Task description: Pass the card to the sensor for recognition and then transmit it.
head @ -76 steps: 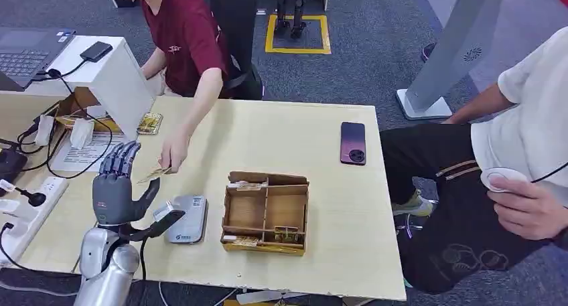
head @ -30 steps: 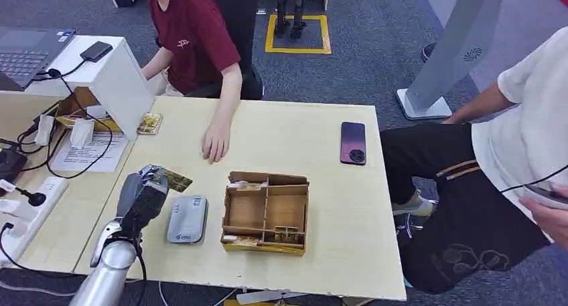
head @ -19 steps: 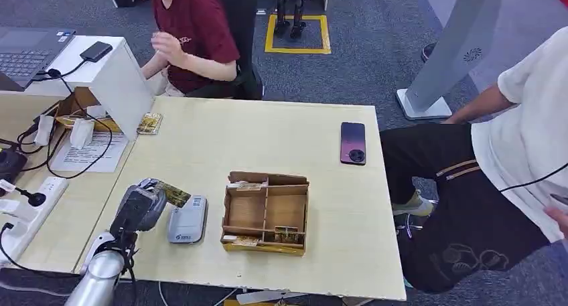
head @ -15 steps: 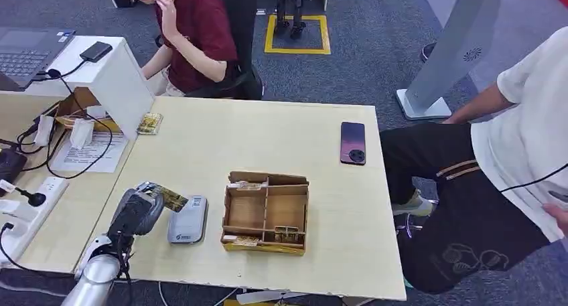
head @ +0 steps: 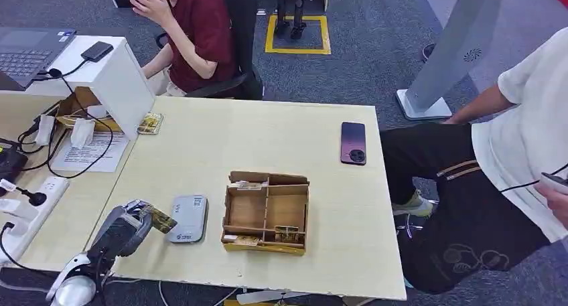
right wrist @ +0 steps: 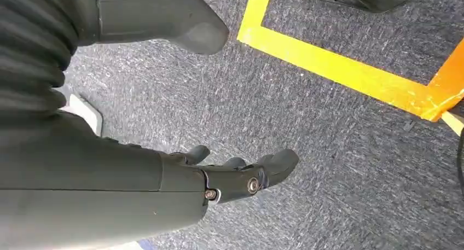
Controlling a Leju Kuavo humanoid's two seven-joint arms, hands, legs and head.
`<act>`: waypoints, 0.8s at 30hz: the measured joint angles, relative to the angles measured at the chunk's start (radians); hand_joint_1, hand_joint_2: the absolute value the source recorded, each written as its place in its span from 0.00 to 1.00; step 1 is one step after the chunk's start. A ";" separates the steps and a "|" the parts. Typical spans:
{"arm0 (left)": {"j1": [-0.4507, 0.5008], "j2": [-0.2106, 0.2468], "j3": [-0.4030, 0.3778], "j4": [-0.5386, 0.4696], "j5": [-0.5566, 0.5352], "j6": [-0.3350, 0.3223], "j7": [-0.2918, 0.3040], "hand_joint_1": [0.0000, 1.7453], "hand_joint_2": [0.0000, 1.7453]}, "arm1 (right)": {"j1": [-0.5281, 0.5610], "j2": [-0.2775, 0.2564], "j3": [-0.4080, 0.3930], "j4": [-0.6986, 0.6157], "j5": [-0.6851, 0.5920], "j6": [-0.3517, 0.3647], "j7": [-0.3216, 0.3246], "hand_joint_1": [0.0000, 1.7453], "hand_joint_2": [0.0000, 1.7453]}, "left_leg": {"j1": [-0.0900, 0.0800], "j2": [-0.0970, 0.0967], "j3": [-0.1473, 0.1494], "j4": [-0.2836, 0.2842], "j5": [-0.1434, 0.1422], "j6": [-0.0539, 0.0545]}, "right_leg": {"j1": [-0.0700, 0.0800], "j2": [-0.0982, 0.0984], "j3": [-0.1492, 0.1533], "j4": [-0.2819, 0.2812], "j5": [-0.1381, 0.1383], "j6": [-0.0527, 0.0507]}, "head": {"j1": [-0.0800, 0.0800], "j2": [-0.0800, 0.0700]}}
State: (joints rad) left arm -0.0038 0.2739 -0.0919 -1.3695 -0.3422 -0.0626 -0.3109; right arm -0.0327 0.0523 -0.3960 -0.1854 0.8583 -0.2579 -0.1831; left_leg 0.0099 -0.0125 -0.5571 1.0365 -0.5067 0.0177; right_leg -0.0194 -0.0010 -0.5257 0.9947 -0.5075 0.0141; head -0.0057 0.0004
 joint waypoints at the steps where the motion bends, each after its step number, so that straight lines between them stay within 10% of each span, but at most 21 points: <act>1: 0.003 -0.001 0.000 -0.003 -0.013 -0.001 0.001 1.00 1.00 | 0.000 0.000 0.000 0.000 0.001 0.000 -0.002 0.00 1.00 | 0.000 0.000 0.000 0.000 0.000 0.000 | 0.000 0.000 0.000 0.000 0.000 0.000 | 0.000 0.000; 24: -0.034 -0.061 -0.040 -0.035 0.007 0.006 0.020 1.00 1.00 | -0.001 0.001 -0.016 0.000 0.018 -0.001 -0.005 0.00 1.00 | 0.000 0.000 0.000 0.000 0.000 0.000 | 0.000 0.000 0.000 0.000 0.000 0.000 | 0.000 0.000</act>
State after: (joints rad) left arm -0.0375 0.2129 -0.1324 -1.4046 -0.3353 -0.0565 -0.2907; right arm -0.0333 0.0530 -0.4116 -0.1854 0.8766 -0.2586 -0.1877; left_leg 0.0097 -0.0123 -0.5568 1.0367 -0.5067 0.0177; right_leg -0.0192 -0.0008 -0.5258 0.9947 -0.5073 0.0141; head -0.0057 0.0004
